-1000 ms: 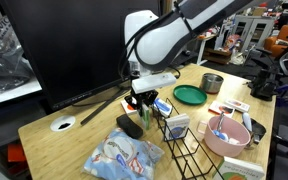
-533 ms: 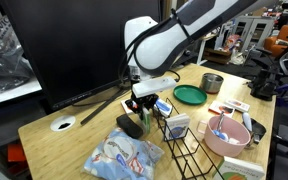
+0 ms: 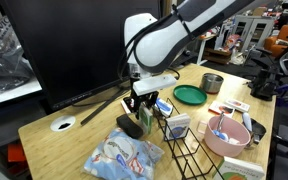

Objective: Move the book from right to left.

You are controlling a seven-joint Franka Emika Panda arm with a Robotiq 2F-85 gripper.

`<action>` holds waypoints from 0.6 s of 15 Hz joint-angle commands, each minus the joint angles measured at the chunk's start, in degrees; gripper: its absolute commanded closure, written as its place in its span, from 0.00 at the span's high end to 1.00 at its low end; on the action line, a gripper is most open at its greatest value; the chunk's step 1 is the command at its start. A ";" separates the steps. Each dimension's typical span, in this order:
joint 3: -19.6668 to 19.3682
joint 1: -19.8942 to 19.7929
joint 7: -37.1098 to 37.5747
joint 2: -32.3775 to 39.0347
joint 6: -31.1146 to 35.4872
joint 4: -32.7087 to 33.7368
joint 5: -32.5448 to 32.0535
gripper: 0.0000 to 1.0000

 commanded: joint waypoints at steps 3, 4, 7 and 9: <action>-0.21 -0.13 -2.22 -2.70 0.88 -2.00 1.83 0.91; -0.21 -0.15 -2.24 -2.92 0.93 -2.05 1.85 0.97; -0.08 -0.19 -2.50 -4.37 1.39 -2.41 1.90 1.00; -0.17 0.00 -2.88 -5.93 2.14 -3.12 1.38 1.00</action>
